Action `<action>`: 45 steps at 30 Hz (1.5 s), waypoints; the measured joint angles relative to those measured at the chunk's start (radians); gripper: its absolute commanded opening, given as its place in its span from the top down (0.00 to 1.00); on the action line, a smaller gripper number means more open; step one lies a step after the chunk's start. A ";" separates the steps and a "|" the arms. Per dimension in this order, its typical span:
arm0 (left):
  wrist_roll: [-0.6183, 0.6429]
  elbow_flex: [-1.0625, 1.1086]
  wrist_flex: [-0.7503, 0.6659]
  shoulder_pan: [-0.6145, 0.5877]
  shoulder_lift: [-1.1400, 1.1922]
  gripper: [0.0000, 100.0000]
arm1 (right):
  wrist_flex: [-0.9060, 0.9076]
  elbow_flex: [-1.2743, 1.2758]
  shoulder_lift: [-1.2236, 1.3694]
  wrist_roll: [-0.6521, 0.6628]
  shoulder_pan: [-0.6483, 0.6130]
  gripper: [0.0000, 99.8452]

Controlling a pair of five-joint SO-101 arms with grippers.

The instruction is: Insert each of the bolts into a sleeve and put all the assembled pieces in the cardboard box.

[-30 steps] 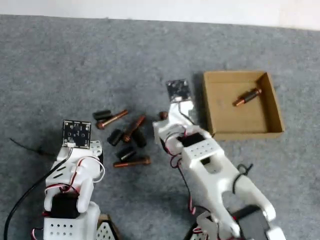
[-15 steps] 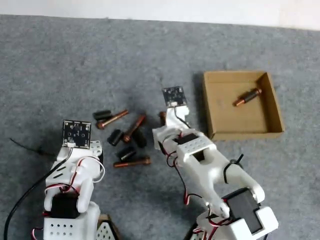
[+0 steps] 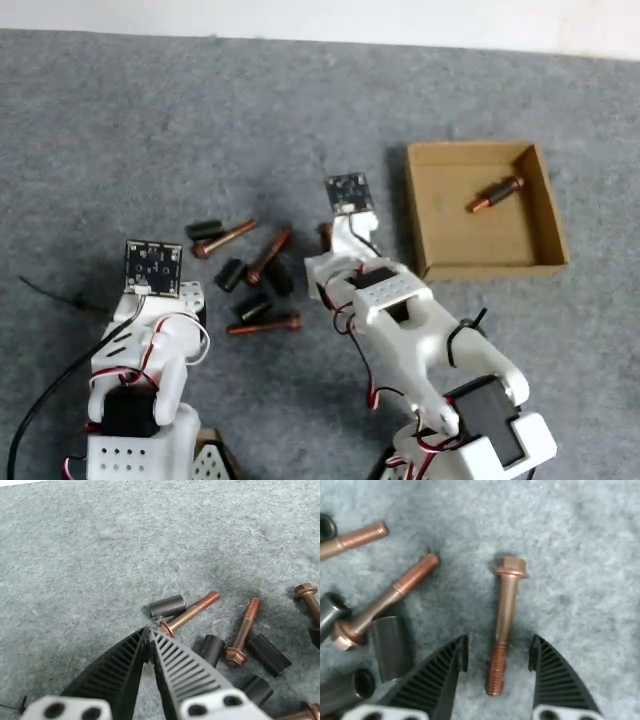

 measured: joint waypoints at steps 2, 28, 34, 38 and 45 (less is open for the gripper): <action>0.000 0.000 0.000 0.000 0.000 0.99 | -0.018 0.000 0.000 0.000 0.000 0.82; 0.000 0.000 0.000 0.000 0.000 0.99 | -0.021 -0.121 0.170 0.000 0.002 0.82; -0.002 0.000 0.000 0.000 0.000 0.99 | -0.021 -0.121 0.170 0.000 0.002 0.82; -0.002 0.000 0.000 0.000 0.000 0.99 | -0.021 -0.121 0.170 0.000 0.002 0.82; -0.002 0.000 0.000 0.000 0.000 0.99 | -0.021 -0.121 0.170 0.000 0.002 0.82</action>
